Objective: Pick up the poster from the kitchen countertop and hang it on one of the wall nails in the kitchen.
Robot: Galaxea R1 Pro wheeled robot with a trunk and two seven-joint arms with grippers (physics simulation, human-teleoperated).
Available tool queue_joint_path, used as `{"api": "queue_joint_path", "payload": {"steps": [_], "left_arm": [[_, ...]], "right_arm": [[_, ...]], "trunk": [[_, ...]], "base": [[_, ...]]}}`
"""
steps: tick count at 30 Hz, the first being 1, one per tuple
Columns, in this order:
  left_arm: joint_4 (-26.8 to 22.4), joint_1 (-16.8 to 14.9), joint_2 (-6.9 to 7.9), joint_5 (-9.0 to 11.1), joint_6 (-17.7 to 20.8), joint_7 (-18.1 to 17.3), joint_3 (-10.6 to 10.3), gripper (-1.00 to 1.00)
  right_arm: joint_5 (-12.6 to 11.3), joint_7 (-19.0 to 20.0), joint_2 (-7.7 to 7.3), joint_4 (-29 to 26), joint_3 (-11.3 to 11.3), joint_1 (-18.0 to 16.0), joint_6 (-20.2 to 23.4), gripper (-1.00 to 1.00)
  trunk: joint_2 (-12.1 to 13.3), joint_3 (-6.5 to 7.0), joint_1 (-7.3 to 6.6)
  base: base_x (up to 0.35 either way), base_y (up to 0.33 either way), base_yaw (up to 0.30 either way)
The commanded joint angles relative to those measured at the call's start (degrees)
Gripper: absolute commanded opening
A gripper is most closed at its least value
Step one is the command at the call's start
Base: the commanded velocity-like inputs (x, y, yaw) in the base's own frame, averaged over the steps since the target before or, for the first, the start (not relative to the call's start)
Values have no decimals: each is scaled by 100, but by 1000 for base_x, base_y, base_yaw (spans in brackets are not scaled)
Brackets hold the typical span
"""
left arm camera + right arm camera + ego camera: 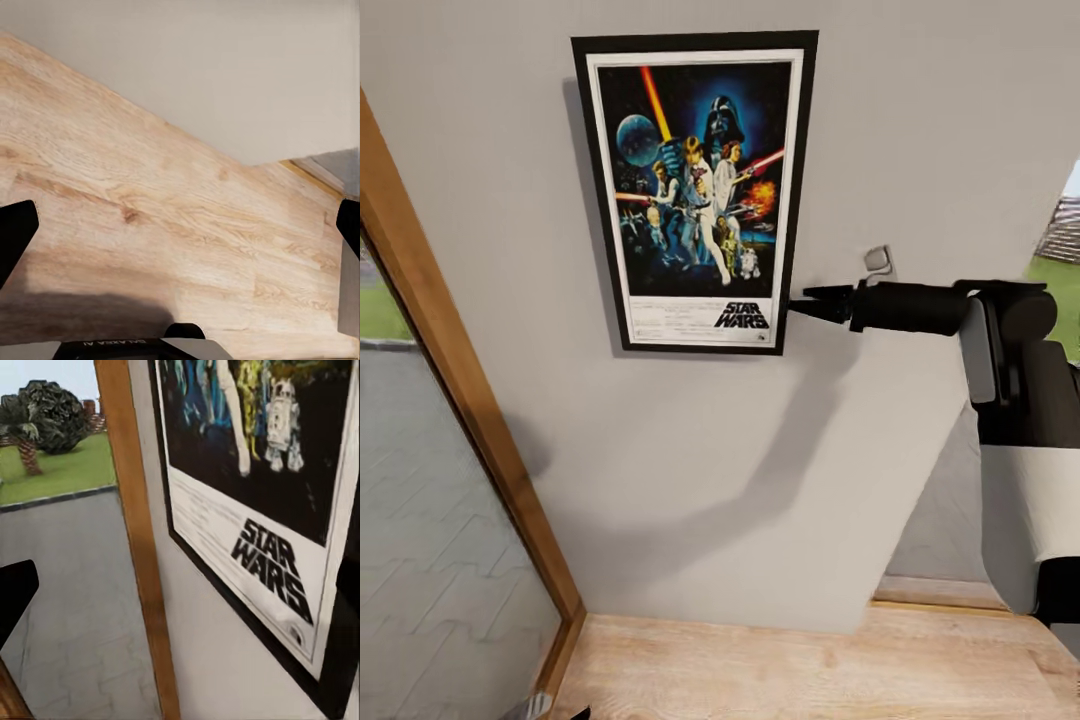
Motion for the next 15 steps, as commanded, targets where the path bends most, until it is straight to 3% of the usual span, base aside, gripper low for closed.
{"api": "queue_joint_path", "payload": {"steps": [1,9,10,11,12,13,15], "left_arm": [[4,-5,4,23,-49,-7,-47,100],[2,-5,5,23,-49,-23,-42,100],[2,-5,3,23,-49,-10,-49,100],[2,-5,3,23,-47,-3,-50,100],[2,-5,3,23,-43,5,-51,100],[2,-5,3,23,-42,7,-51,100],[2,-5,3,23,-41,8,-51,100]], "right_arm": [[-12,10,-2,-48,0,-2,26,100],[-24,30,-9,-221,-4,486,9,100],[-49,20,-11,-230,-26,1586,-114,100],[-70,18,-10,-229,-34,2063,-411,100],[-184,17,-11,-219,-125,2800,-928,100],[-261,16,-11,-211,-247,3181,-1150,100],[-320,16,-11,-197,-390,3573,-1374,100]], "trunk": [[-12,-14,0],[-12,-14,0],[-12,-14,0],[-12,-14,0],[-12,-14,0],[-12,-14,0],[-12,-14,0]], "base": [[-332,-1,0],[-338,0,0],[-47,0,0],[-24,0,0],[-10,0,0],[-6,0,0],[-4,0,0]]}}
